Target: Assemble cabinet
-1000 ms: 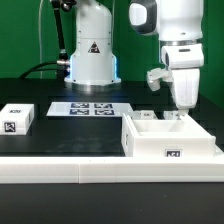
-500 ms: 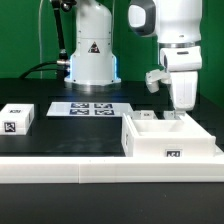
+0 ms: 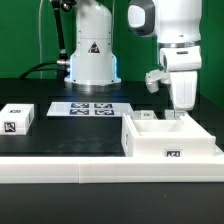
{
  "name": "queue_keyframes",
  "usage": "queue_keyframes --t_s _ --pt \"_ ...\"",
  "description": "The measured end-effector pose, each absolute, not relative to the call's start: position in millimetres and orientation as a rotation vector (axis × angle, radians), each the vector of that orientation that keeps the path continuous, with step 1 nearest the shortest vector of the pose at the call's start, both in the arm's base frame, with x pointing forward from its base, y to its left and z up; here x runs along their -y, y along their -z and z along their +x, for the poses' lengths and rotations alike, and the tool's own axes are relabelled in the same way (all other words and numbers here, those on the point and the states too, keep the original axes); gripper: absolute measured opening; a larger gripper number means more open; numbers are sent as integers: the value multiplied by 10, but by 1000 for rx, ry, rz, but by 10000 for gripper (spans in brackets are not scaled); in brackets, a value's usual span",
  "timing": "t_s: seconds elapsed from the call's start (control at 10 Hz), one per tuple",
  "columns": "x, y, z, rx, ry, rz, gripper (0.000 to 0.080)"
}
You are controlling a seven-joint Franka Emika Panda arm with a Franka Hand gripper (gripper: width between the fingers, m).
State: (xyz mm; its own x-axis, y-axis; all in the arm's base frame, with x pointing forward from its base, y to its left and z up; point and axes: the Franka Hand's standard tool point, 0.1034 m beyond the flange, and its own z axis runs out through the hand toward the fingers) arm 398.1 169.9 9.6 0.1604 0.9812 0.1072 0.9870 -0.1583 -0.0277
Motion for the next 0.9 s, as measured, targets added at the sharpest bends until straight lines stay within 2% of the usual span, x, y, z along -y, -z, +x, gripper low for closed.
queue_keyframes --t_s 0.2,0.4,0.7,0.9 --pt "-1652 -146 3995 1980 102 -2329 69" --pt "-1622 -290 4030 1996 112 -2340 70" --pt "-1398 -510 4119 2023 84 -2352 70" --pt "-1331 -483 4110 2002 75 -2365 70"
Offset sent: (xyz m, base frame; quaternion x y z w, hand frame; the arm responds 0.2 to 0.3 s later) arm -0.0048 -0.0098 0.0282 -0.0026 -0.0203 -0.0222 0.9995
